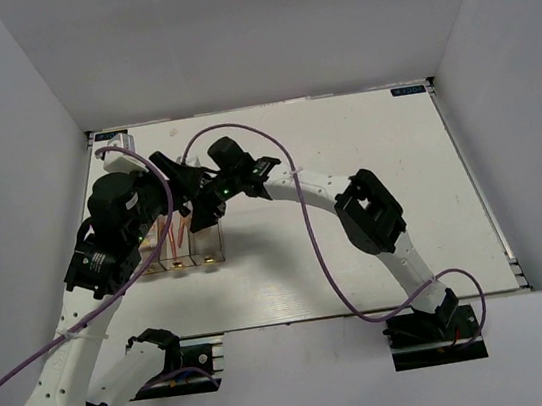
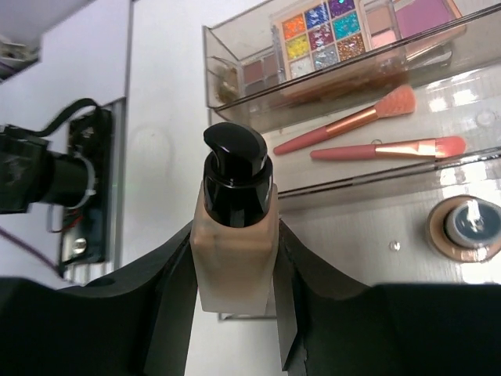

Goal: Organize the makeup

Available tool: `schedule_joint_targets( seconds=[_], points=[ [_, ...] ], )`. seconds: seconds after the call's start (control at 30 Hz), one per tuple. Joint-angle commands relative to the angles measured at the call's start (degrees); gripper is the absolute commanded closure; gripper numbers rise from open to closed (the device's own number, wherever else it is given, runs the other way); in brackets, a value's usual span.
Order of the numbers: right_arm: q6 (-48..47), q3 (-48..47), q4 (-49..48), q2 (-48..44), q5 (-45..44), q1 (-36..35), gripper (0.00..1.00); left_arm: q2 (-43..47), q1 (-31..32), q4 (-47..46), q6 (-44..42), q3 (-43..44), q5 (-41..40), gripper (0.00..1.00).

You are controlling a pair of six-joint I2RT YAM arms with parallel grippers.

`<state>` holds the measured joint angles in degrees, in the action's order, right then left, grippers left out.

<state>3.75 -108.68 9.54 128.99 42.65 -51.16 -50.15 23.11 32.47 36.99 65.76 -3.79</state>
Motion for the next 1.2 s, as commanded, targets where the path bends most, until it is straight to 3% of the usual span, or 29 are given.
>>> schedule_joint_targets(
  seconds=[0.0, 0.1, 0.2, 0.3, 0.37, 0.4, 0.5, 0.7, 0.83, 0.9, 1.0, 1.03, 1.1, 1.17],
  points=[
    [-2.6, -1.18, -4.09, 2.67, -4.58, -1.58, 0.99, 0.49, 0.27, -0.92, 0.36, 0.51, 1.07, 0.25],
    [-3.48, -1.44, -4.62, 3.9, -6.78, -2.37, 0.91, 0.49, 0.27, -0.57, 0.45, 0.69, 1.07, 0.26],
    [-3.48, -1.53, -4.88, 3.9, -7.76, -2.46, 0.77, 0.84, 0.27, 0.14, 0.45, 0.78, 0.63, 0.25],
    [-5.24, -1.27, -4.18, 3.64, -8.46, -2.37, 0.51, 1.46, 0.27, 0.05, 0.8, 0.25, 0.54, 0.25],
    [-5.42, -1.18, -3.57, 3.11, -8.55, -2.19, 0.43, 1.55, 0.27, -0.12, 0.97, 0.07, 0.63, 0.25],
    [-5.59, -1.01, -3.39, 2.85, -8.55, -2.11, 0.34, 1.55, 0.27, -0.12, 1.06, 0.07, 0.72, 0.26],
    [-6.64, -0.13, -2.77, 1.36, -7.94, -2.19, 0.23, 1.37, 0.27, 0.05, 1.06, 0.34, 0.8, 0.25],
    [-10.51, -0.48, 2.05, -3.56, -6.44, -1.67, 0.21, 1.46, 0.27, -0.12, 1.15, 0.43, 2.56, 0.25],
    [-17.0, 4.42, 3.64, -12.94, -8.9, -0.09, 0.18, 1.9, 0.27, -1.09, 1.5, 0.08, 3.7, 0.23],
    [-17.98, 7.33, 3.12, -18.12, -13.19, 0.96, 0.12, 1.81, 0.27, -1.7, 1.59, 0.07, 3.7, 0.2],
    [-16.85, 13.13, 3.37, -22.19, -22.67, 3.78, 0.11, 1.29, 0.27, -2.41, 1.85, -0.01, 6.42, 0.18],
    [-16.24, 13.93, 5.12, -24.38, -29.75, 5.35, 0.11, 1.02, 0.27, -2.5, 1.94, -0.19, 6.86, 0.17],
    [-16.4, 15.52, 9.59, -26.15, -35.42, 7.29, 0.11, 0.49, 0.27, -3.11, 2.03, -1.15, 8.27, 0.16],
    [-15.71, 15.26, 13.64, -26.77, -36.5, 10.28, 0.11, 0.23, 0.27, -4.68, 1.86, -2.12, 10.54, 0.15]
  ],
)
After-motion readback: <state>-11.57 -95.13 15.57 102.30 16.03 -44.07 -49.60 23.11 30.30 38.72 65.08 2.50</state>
